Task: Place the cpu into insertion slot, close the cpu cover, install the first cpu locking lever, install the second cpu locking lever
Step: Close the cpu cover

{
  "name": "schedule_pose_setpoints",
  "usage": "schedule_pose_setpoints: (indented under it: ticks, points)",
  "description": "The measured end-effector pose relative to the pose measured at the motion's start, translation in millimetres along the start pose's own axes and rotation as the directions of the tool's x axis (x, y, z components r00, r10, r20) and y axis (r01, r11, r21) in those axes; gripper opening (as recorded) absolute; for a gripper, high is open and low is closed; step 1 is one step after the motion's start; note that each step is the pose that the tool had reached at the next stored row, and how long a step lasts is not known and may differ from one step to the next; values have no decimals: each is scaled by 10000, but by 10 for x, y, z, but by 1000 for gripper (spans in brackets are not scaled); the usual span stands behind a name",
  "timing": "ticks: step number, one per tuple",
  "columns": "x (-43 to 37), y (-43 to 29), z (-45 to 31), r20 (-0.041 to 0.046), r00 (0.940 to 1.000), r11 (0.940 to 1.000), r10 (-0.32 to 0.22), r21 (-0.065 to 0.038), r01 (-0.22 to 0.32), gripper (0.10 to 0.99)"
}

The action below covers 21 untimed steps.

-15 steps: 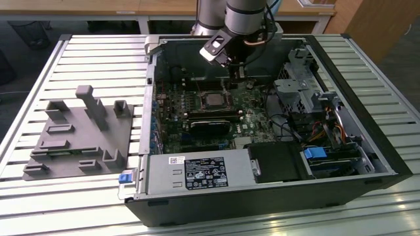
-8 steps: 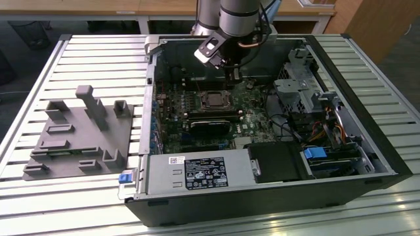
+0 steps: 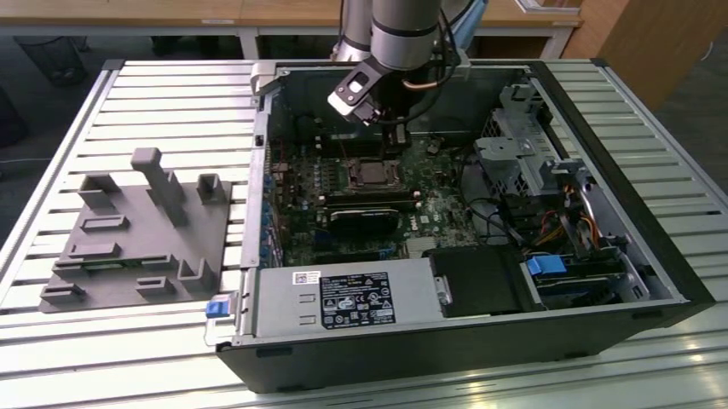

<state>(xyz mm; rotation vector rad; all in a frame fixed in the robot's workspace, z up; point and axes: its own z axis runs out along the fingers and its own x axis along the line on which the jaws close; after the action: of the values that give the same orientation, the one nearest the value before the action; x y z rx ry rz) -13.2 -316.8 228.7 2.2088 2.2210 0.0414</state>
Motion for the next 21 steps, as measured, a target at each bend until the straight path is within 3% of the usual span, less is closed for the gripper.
schedule_pose_setpoints:
  ticks: [4, 21]
  points:
    - [-4, -6, 34, 1, 10000, 10000, 1, 24, -1, 106]
    - [-3, -94, 53, 1, 10000, 10000, 1, 24, -1, 106]
